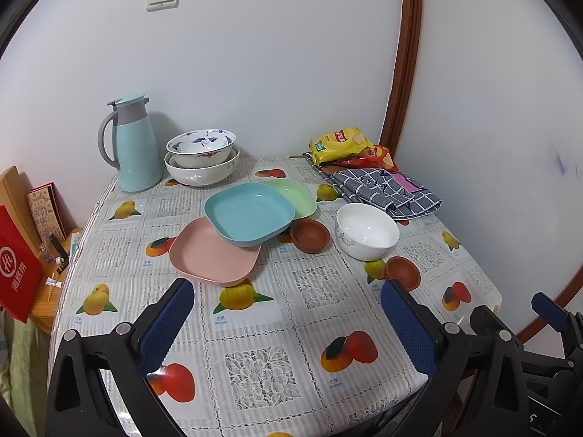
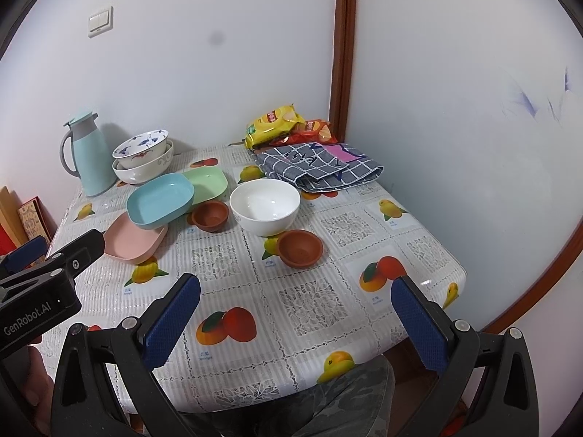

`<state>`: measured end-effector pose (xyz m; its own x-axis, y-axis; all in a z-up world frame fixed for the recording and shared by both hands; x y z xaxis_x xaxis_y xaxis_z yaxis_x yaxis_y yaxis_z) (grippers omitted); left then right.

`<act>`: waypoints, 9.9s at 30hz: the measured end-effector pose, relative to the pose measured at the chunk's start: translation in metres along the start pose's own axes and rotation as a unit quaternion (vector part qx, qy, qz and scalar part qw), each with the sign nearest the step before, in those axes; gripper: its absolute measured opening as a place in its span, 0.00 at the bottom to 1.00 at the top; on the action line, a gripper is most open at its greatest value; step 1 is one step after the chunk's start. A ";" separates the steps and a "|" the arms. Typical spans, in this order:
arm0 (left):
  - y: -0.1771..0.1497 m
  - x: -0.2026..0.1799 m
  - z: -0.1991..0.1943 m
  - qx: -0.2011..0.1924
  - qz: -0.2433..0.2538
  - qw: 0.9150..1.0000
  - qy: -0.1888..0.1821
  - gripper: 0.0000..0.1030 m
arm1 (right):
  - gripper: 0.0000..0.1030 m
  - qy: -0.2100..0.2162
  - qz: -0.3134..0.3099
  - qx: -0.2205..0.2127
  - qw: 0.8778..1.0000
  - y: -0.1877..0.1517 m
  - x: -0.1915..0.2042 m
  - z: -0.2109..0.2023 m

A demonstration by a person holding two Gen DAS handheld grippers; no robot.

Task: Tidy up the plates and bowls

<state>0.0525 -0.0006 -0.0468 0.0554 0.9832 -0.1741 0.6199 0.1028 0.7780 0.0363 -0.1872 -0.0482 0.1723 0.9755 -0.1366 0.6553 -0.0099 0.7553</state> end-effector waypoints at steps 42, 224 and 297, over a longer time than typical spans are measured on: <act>0.000 -0.004 -0.001 0.001 0.006 1.000 -0.005 1.00 | 1.00 0.004 0.013 -0.002 1.000 0.001 -0.005 -0.004; 0.069 0.133 0.135 0.074 -0.118 0.990 -0.022 0.15 | 0.06 0.144 -0.037 0.066 0.987 0.079 0.170 0.140; -0.001 0.219 0.188 0.089 -0.235 0.968 0.016 0.15 | 0.09 0.176 -0.163 0.086 0.967 0.052 0.277 0.232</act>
<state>0.2112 0.1862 -0.1986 -0.2870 0.8389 -0.4624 0.6967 0.5141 0.5003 0.2888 0.0313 -0.1955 -0.3051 0.9470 -0.1004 0.7510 0.3041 0.5861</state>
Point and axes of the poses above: each gripper's, at about its wrist camera, not at the fingertips, and z roughly the way its jaws point, x to its left, y to its top, the point moved 7 cm from there along z, roughly the way its jaws point, and after that the axes turned 8 degrees about -y, right-handed, at the moved point
